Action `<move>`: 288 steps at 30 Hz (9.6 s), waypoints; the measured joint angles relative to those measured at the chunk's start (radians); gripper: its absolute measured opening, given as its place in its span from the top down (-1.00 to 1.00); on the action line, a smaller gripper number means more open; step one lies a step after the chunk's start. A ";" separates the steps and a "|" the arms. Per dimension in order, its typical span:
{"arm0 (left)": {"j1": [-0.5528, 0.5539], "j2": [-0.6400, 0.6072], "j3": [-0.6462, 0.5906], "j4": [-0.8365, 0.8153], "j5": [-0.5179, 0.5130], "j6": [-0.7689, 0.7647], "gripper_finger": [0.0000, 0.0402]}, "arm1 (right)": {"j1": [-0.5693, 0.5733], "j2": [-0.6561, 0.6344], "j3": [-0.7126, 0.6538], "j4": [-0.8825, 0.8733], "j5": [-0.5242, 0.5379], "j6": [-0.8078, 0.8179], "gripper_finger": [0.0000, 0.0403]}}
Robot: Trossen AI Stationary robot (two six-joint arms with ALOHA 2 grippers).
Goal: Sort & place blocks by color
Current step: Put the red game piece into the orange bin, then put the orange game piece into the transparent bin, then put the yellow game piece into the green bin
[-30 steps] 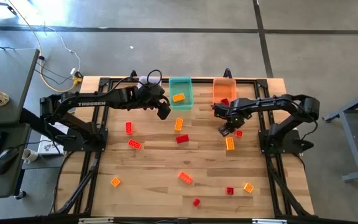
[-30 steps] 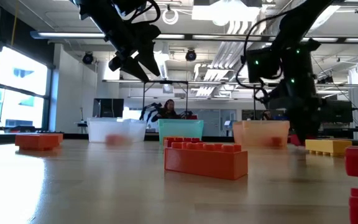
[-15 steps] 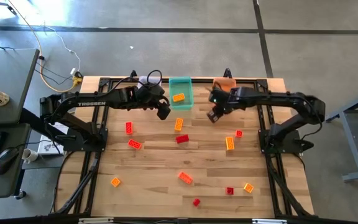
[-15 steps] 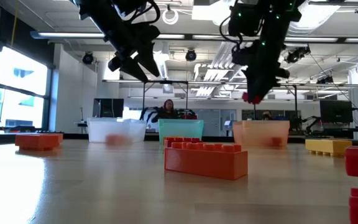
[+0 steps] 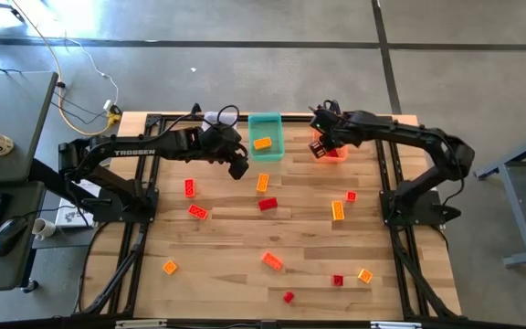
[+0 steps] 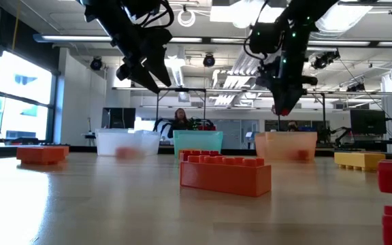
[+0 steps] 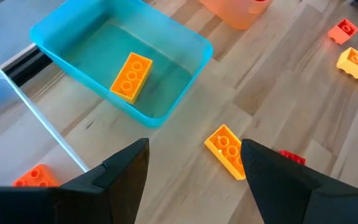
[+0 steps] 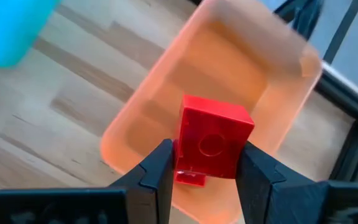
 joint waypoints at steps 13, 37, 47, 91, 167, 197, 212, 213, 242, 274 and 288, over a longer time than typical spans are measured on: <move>-0.044 0.000 0.000 -0.004 0.016 0.004 -0.20 | -0.050 0.157 0.000 0.015 -0.080 -0.079 0.45; -0.078 0.000 0.000 -0.213 0.070 0.004 -0.20 | -0.083 0.189 0.000 0.038 -0.097 -0.105 0.25; -0.078 0.000 0.000 -0.217 0.069 0.004 -0.20 | -0.082 0.189 0.000 0.038 -0.102 -0.127 0.00; -0.323 -0.077 -0.112 -0.610 0.161 0.521 -0.20 | -0.089 -0.002 0.000 0.081 -0.090 -0.152 -0.02; -0.275 0.134 -0.069 -0.509 0.054 0.454 0.46 | -0.053 -0.001 0.000 0.076 -0.346 -0.047 -0.02; 0.290 0.000 -0.062 -0.128 -0.019 0.209 0.46 | 0.216 -0.001 0.000 0.076 -0.456 0.185 -0.02; 0.426 0.005 -0.067 -0.127 0.041 0.168 0.46 | 0.341 -0.001 0.000 0.076 -0.462 0.453 -0.02; 0.431 0.006 -0.072 -0.127 0.047 0.168 0.46 | 0.351 -0.001 0.000 0.076 -0.463 0.474 -0.02; 0.461 0.006 -0.106 -0.106 0.114 0.189 0.21 | 0.711 -0.001 0.000 -0.093 -0.338 0.980 -0.02; 0.460 -0.004 -0.095 -0.067 0.120 0.221 -0.20 | 0.755 -0.001 -0.001 -0.467 -0.216 1.109 -0.03; 0.460 -0.004 -0.094 -0.069 0.119 0.247 -0.20 | 0.729 -0.001 -0.193 -0.188 -0.280 1.115 -0.03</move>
